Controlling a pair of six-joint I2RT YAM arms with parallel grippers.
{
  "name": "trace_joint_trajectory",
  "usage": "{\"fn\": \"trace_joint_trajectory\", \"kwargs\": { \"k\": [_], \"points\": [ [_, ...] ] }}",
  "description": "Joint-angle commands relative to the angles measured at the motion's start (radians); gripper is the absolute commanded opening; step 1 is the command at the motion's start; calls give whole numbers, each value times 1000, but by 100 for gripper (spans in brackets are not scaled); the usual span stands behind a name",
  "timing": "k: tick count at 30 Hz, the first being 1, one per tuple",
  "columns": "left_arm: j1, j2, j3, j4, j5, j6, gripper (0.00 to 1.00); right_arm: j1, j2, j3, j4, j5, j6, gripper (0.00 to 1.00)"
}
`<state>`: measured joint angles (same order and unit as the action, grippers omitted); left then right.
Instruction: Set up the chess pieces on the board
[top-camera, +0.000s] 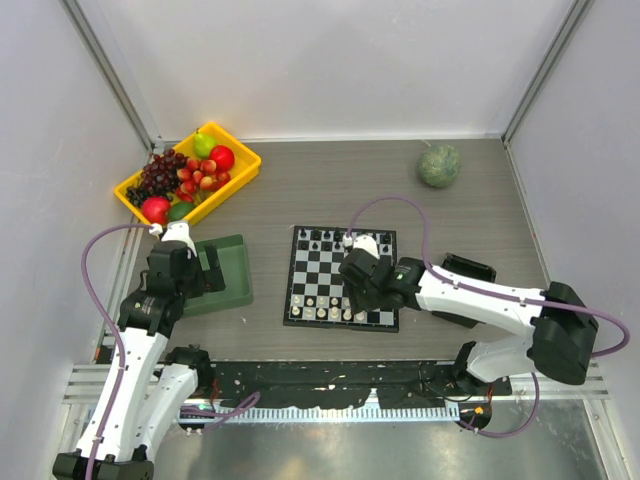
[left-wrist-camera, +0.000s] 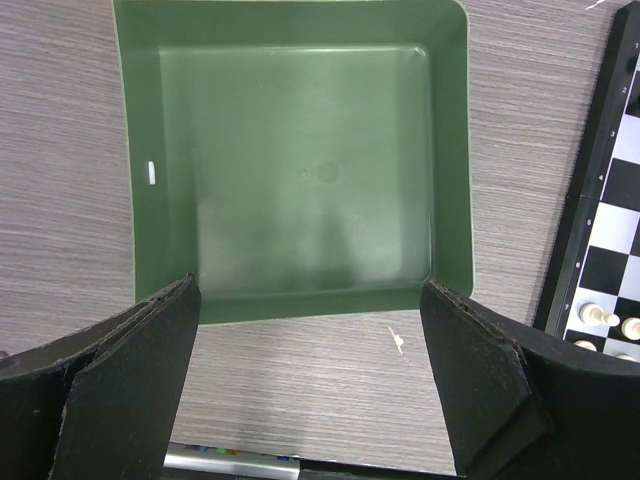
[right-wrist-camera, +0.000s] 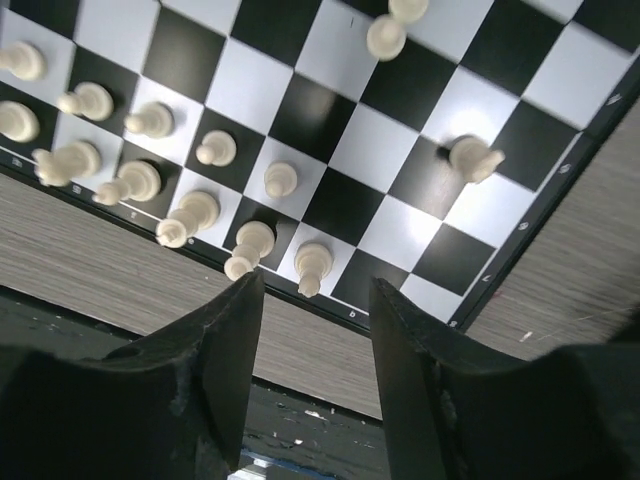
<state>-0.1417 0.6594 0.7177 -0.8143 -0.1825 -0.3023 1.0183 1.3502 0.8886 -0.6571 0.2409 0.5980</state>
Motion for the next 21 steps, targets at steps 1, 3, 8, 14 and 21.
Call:
{"fn": "trace_joint_trajectory", "kwargs": {
  "k": [1, 3, 8, 14, 21],
  "points": [
    [4, 0, 45, 3, -5, 8, 99, -6, -91, 98, -53, 139, -30, 57],
    [4, 0, 43, 1, -5, 8, 99, -20, -103, 119, -68, 190, -33, 67],
    [4, -1, 46, 0, -3, 8, 99, -110, -103, 125, -64, 203, -59, 71],
    [4, 0, 45, -2, -6, 6, 99, -262, -73, 76, 13, 52, -81, 66],
    [4, 2, 45, -2, -8, 6, 99, -274, 18, 90, 71, -51, -104, 54]
  ]
}}
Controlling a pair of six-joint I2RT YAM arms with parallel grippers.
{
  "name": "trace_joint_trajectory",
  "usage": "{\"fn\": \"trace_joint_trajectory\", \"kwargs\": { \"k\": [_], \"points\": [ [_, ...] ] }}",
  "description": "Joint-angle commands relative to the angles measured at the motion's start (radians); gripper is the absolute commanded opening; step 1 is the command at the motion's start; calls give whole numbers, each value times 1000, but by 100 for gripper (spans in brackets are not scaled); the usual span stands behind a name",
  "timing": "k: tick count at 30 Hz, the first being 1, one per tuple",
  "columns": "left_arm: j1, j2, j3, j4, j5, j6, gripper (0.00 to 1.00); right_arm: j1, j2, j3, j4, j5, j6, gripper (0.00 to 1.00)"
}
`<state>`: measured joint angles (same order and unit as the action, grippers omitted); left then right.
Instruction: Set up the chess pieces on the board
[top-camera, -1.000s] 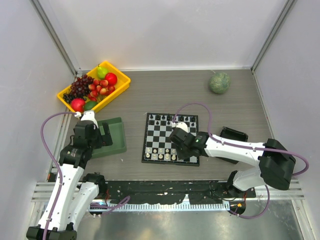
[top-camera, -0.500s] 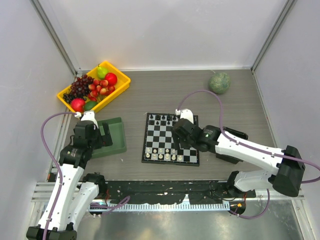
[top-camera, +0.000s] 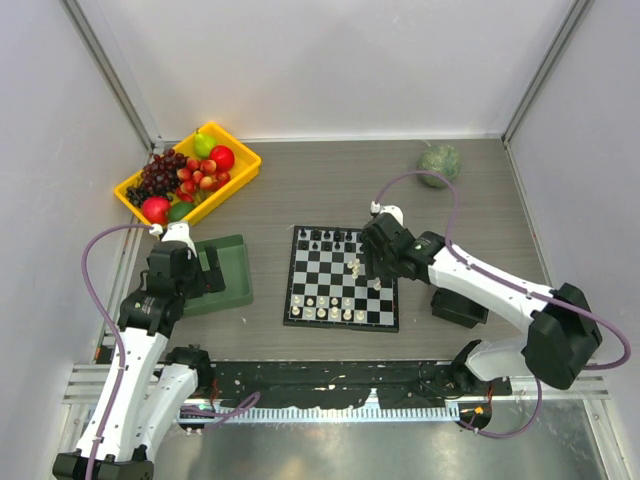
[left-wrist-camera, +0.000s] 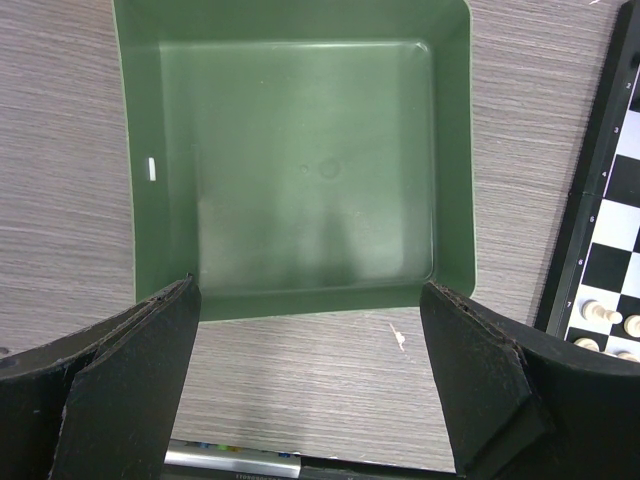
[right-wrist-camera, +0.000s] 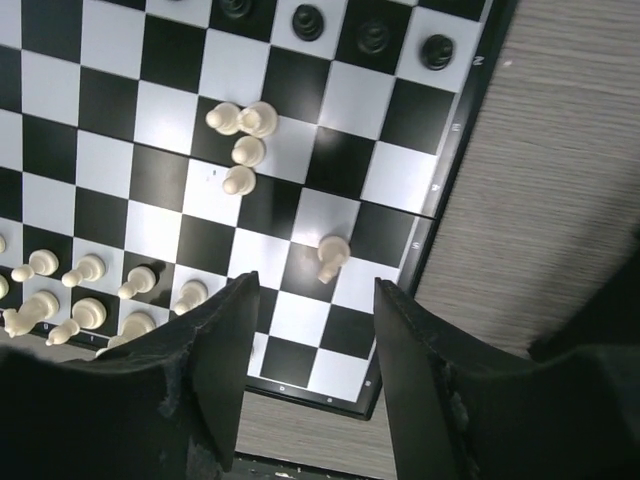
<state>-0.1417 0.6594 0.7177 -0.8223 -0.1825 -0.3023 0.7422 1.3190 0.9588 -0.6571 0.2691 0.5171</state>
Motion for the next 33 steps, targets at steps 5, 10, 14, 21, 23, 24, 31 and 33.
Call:
{"fn": "trace_joint_trajectory", "kwargs": {
  "k": [5, 10, 14, 21, 23, 24, 31, 33],
  "points": [
    [4, 2, 45, 8, -8, 6, 99, 0, 126, 84, 99, -108, -35, 47],
    [4, 2, 46, 5, -11, 5, 99, 3, 204, 113, 109, -139, -19, 43],
    [4, 2, 45, 6, -11, 5, 99, 3, 220, 107, 136, -139, -9, 43],
    [4, 8, 46, 8, -8, 6, 99, 2, 266, 130, 155, -140, 9, 41],
    [4, 9, 45, 6, -6, 6, 99, 3, 273, 132, 163, -142, 14, 40],
    [4, 9, 46, 8, -6, 6, 99, 3, 278, 132, 165, -139, 14, 40],
    [4, 9, 45, 6, -6, 6, 99, 5, 304, 124, 166, -126, 15, 36],
    [2, 11, 45, 5, -6, 6, 99, 5, 309, 123, 174, -126, 15, 35]
  ]
}}
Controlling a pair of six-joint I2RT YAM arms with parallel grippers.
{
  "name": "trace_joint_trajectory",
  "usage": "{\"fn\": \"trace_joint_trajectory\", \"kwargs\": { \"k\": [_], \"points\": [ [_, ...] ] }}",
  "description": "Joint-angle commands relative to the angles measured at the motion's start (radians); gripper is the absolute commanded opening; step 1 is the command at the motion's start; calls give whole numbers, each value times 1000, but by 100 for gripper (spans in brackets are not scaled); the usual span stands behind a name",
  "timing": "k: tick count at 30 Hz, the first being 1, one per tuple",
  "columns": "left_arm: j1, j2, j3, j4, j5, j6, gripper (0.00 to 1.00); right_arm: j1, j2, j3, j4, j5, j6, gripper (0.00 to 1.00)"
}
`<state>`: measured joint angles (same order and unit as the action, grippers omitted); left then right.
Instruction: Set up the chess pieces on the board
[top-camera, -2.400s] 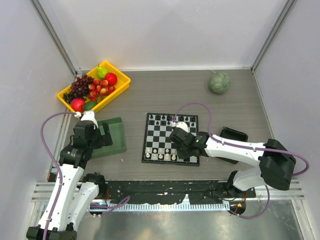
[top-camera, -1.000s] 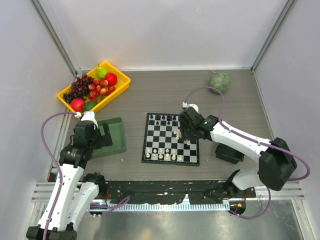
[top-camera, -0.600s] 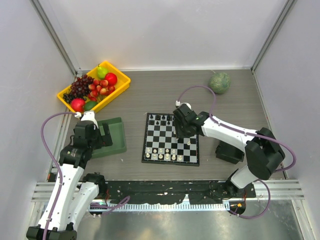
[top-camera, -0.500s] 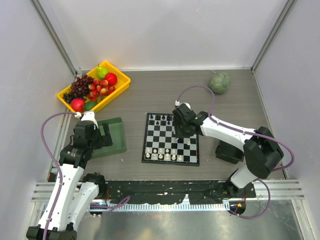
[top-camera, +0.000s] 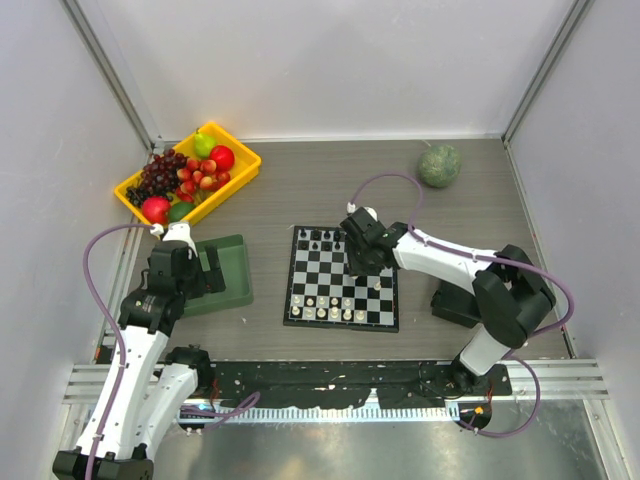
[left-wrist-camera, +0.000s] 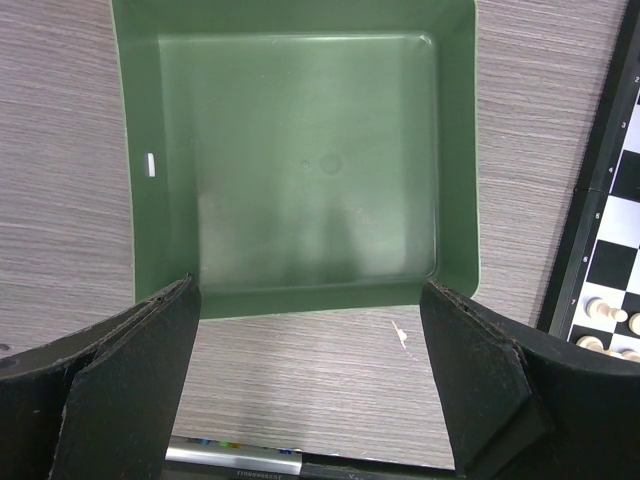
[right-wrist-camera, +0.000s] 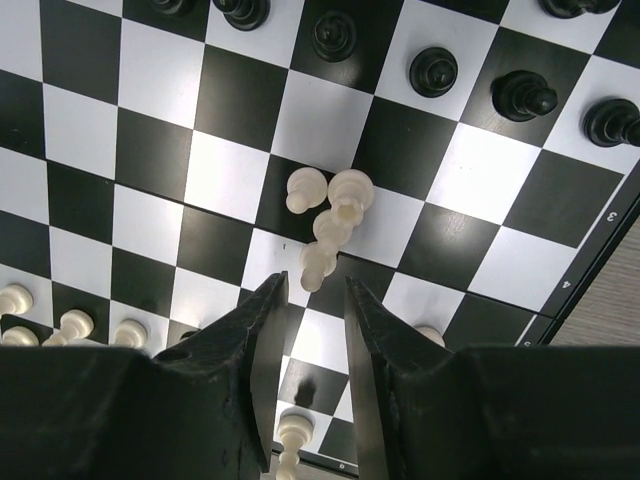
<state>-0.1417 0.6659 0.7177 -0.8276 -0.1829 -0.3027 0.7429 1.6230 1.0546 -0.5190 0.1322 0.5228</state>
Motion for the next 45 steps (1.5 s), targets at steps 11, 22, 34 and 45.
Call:
{"fn": "trace_joint_trajectory", "kwargs": {
  "k": [11, 22, 34, 45],
  "points": [
    [4, 6, 45, 12, -6, 8, 99, 6, 21, 24, 57, 14, 6, 24],
    [4, 6, 46, 12, -6, 7, 99, 47, -64, -24, 10, 37, -9, 12],
    [2, 4, 46, 10, -1, 8, 99, 164, -222, -154, -49, 75, 78, 13],
    [4, 8, 48, 7, 0, 8, 99, 165, -199, -182, -15, 66, 86, 13]
  ]
}}
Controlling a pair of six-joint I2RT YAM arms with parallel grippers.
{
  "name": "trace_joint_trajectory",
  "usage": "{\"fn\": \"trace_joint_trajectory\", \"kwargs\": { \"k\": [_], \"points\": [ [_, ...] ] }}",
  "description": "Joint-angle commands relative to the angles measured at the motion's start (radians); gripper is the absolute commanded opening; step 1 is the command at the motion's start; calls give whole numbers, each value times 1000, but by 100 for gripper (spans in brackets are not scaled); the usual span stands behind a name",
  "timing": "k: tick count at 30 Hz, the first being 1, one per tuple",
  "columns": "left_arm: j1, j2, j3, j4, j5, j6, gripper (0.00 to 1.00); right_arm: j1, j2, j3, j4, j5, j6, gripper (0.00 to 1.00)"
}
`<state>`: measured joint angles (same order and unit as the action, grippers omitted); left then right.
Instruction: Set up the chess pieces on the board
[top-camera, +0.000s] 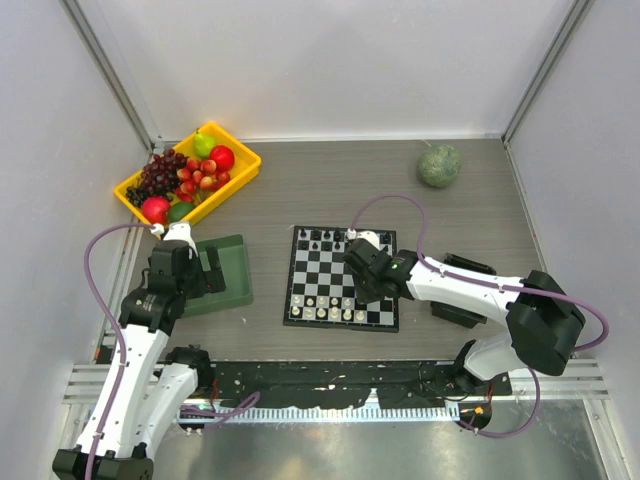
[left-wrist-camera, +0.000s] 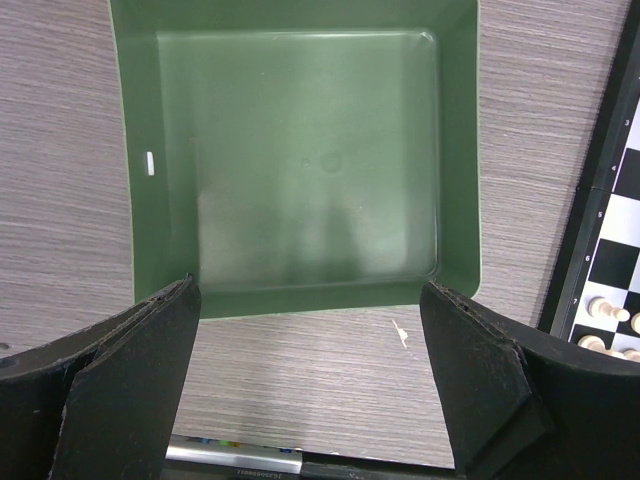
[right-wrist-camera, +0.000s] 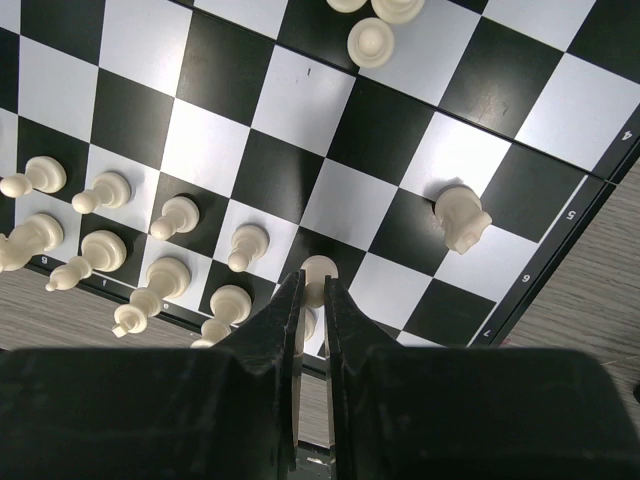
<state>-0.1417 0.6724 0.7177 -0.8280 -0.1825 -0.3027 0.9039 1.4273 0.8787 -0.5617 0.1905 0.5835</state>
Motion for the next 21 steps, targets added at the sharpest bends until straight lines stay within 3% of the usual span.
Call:
{"fn": "trace_joint_trajectory", "kwargs": {
  "k": [1, 21],
  "points": [
    [4, 4, 46, 6, 0, 7, 99, 4, -2, -7, 31, 9, 26, 13],
    [4, 4, 48, 7, 3, 8, 99, 6, 30, -17, 45, -25, 22, 13]
  ]
}}
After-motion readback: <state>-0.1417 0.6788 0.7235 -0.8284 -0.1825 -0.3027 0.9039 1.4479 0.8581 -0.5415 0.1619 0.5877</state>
